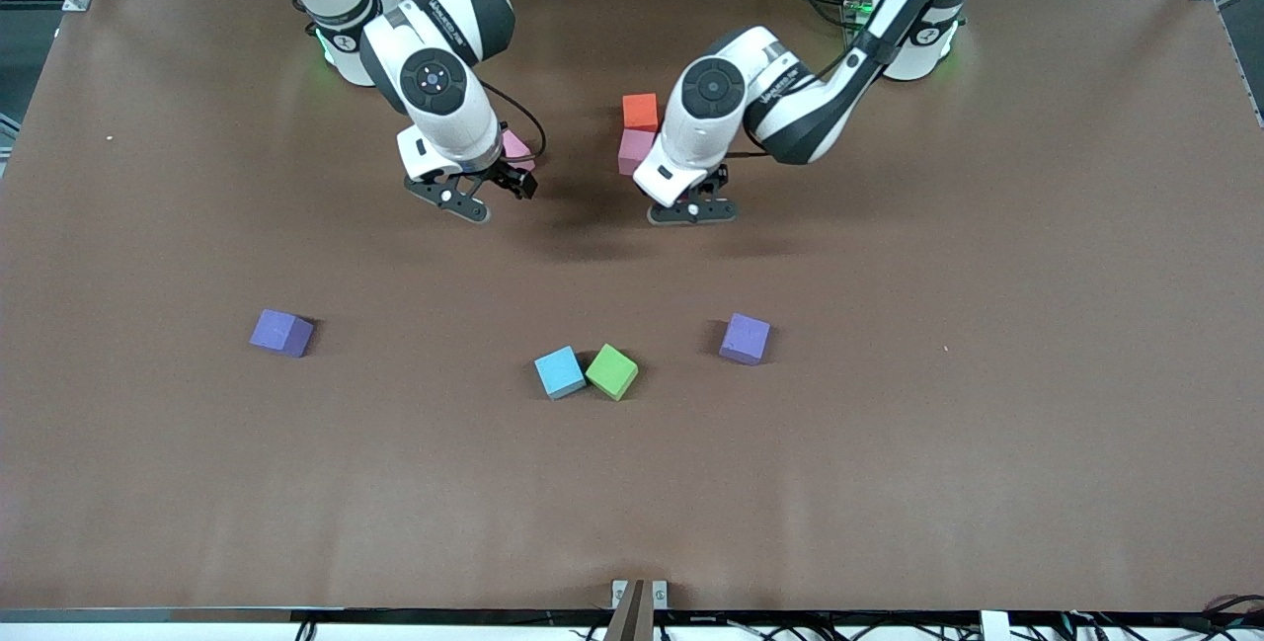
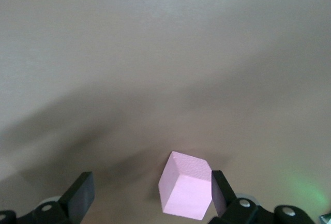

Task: Arrange blocks into number 1

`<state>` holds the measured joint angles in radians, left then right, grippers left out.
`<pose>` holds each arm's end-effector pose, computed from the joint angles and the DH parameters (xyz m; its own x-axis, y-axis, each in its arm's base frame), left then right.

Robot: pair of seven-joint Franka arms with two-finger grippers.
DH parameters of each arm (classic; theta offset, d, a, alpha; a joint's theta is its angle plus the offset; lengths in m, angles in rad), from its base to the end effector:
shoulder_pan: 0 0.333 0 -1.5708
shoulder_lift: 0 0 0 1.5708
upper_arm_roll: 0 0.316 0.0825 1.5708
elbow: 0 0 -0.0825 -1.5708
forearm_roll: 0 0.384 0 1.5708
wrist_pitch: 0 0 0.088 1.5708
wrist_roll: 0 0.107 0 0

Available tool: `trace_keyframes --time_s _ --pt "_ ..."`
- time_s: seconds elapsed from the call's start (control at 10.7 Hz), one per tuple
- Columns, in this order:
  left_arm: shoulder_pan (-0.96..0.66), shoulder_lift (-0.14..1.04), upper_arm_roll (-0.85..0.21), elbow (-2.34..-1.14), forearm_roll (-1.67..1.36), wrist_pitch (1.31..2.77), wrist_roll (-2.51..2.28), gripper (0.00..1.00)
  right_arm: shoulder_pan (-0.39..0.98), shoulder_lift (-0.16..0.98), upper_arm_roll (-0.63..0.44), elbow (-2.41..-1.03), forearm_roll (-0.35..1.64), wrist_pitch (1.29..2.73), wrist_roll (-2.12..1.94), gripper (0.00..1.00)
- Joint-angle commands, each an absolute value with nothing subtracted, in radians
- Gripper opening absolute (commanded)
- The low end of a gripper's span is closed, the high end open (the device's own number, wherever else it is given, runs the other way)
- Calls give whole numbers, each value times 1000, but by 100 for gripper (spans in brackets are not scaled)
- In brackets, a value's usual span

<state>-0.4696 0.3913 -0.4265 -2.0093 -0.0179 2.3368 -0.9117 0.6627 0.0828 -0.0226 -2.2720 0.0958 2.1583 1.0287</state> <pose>0.3807 -0.4639 0.2736 0.9868 0.0478 -0.1549 0.0604 -0.9951 0.0777 0.4020 0.3041 0.3064 0.8845 -0.4389 -0.1580 -0.4210 -0.8970 0.1347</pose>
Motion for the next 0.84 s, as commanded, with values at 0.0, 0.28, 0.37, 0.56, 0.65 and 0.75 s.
trace_keyframes --time_s 0.0,0.28,0.37,0.56,0.65,0.75 --pt "-511 457 -425 -1959 -52 2371 -922 0 634 58 0 -2331 106 2168 1035 100" --pt "-569 520 -417 -1916 -58 2387 -937 0 643 93 0 -2367 141 2167 1035 100" --pt "-572 526 -416 -1914 -55 2401 -939 0 649 116 3 -2367 143 2172 1035 100" --pt "-584 540 -416 -1919 -54 2402 -939 0 669 153 8 -2367 143 2180 1034 100" --pt "-586 543 -416 -1922 -51 2404 -939 0 669 158 17 -2367 143 2180 1034 100" --pt "-586 545 -416 -1925 -51 2402 -940 0 669 158 24 -2367 143 2180 1032 100"
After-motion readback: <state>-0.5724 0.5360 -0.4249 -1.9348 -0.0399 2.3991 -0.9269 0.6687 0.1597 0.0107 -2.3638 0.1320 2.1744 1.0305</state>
